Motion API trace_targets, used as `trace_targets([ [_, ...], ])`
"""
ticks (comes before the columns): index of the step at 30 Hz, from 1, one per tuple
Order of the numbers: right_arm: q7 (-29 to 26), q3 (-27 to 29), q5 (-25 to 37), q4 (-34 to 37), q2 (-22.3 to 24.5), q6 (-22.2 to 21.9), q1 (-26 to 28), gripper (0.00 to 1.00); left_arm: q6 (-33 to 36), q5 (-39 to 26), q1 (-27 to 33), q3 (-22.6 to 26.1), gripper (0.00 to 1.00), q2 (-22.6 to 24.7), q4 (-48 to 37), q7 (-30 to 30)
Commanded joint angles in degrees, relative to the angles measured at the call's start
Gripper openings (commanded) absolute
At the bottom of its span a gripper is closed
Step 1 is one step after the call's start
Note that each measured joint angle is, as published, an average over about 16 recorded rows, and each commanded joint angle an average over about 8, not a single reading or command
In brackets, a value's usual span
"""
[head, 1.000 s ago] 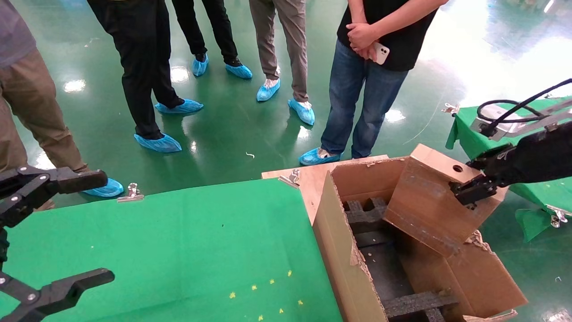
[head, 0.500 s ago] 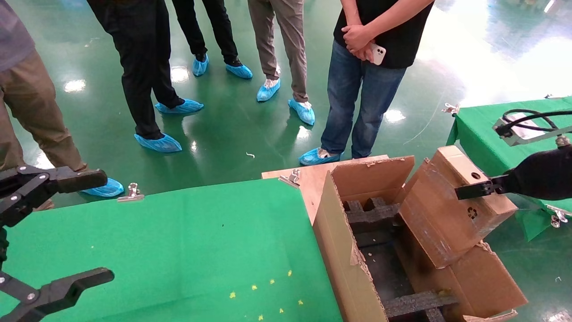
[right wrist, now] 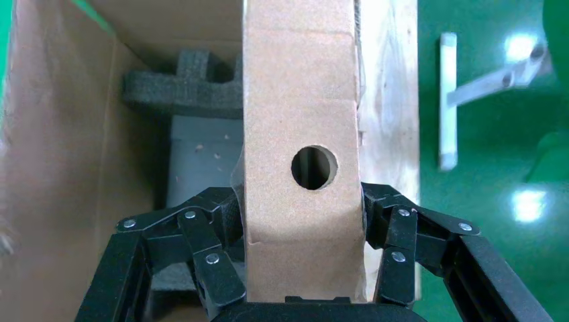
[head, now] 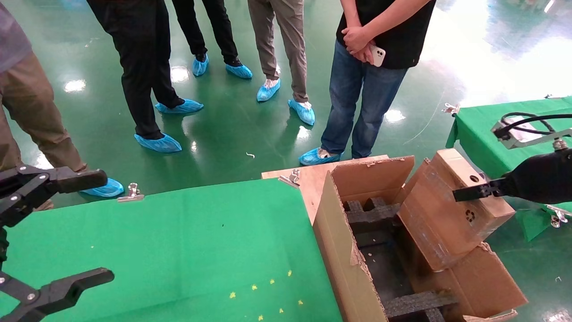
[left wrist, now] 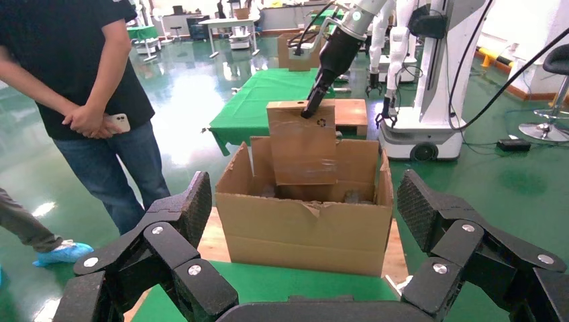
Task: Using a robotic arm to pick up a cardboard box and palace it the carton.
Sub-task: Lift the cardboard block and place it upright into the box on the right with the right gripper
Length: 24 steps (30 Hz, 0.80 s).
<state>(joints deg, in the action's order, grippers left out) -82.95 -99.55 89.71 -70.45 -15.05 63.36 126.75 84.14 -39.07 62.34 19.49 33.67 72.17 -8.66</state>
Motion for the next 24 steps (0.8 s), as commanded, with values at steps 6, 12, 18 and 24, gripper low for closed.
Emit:
trace_targets([
  [6,-4.40,-0.70,1.80,-3.11,0.78,-1.36,-0.88,0.00,0.00,0.00,0.00,0.00,1.00,0.00,-0.01,0.00],
  [12,-8.77,-1.87,5.80,-6.28,1.32,-4.25,-2.41,0.00,0.00,0.01,0.00,0.01,1.00,0.00,-0.01,0.00],
  [18,-12.27,-2.99,8.51,-6.58,0.68,-6.71,-4.22,0.00,0.00,0.01,0.01,0.01,1.00,0.00,-0.01,0.01],
  [24,-15.06,-3.88,10.24,-6.64,0.18,-8.94,-5.90,0.00,0.00,0.01,0.01,0.02,1.00,0.00,-0.01,0.01],
])
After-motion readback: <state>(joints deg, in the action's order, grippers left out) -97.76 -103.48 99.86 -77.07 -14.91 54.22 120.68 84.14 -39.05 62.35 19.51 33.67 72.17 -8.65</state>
